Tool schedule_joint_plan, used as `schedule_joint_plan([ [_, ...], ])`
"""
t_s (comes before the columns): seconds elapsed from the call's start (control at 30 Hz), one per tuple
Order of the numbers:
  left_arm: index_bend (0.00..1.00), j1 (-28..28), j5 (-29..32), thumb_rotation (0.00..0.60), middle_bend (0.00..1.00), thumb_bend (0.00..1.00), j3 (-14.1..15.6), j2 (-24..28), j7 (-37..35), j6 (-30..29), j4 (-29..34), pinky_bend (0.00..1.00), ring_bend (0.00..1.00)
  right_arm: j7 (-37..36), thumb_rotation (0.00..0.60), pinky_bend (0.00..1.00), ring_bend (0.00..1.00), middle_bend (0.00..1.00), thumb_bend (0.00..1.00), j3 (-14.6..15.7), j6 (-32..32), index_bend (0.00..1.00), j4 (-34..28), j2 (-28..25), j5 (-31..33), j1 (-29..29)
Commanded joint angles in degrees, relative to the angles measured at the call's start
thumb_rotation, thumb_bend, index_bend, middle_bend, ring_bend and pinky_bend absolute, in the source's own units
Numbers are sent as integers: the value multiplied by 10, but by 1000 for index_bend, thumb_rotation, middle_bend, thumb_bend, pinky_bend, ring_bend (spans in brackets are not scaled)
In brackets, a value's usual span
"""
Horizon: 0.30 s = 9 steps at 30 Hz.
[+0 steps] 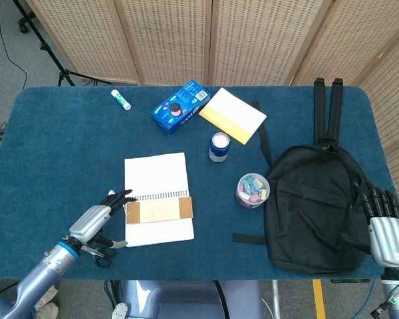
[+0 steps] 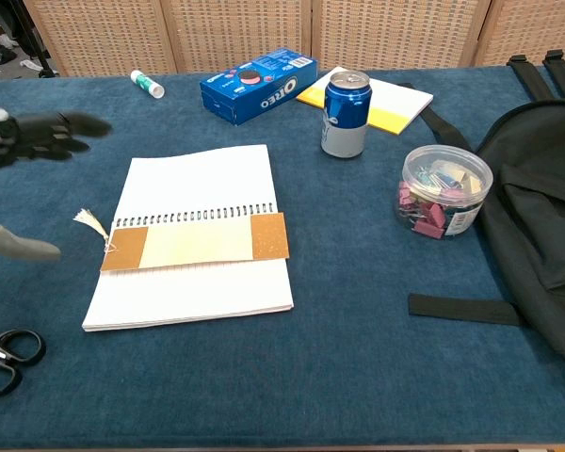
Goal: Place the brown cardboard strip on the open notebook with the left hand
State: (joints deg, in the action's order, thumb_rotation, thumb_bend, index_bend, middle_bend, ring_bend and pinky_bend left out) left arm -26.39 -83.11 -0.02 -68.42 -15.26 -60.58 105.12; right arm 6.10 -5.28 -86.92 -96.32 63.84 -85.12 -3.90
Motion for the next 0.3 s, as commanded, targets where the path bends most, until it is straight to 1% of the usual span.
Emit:
schedule_joint_plan([
  [0.03,0,81,-39,600,0,0,-3,0,45,-152,-51,0,0,1,600,0,0,0,0,0,0,0,1,1,-1,0],
  [0.1,0,109,-33,600,0,0,0,-2,63,-191,-71,0,0,2,600,0,0,0,0,1,0,0,2,3,-3,-1],
  [0.2,0,142,-10,600,0,0,4,-5,87,-226,-91,0,0,4,600,0,0,0,0,3,-3,0,2,5,-8,0],
  [0.3,0,165,12,600,0,0,5,-7,103,-240,-104,0,0,5,600,0,0,0,0,4,-5,0,3,7,-12,0],
])
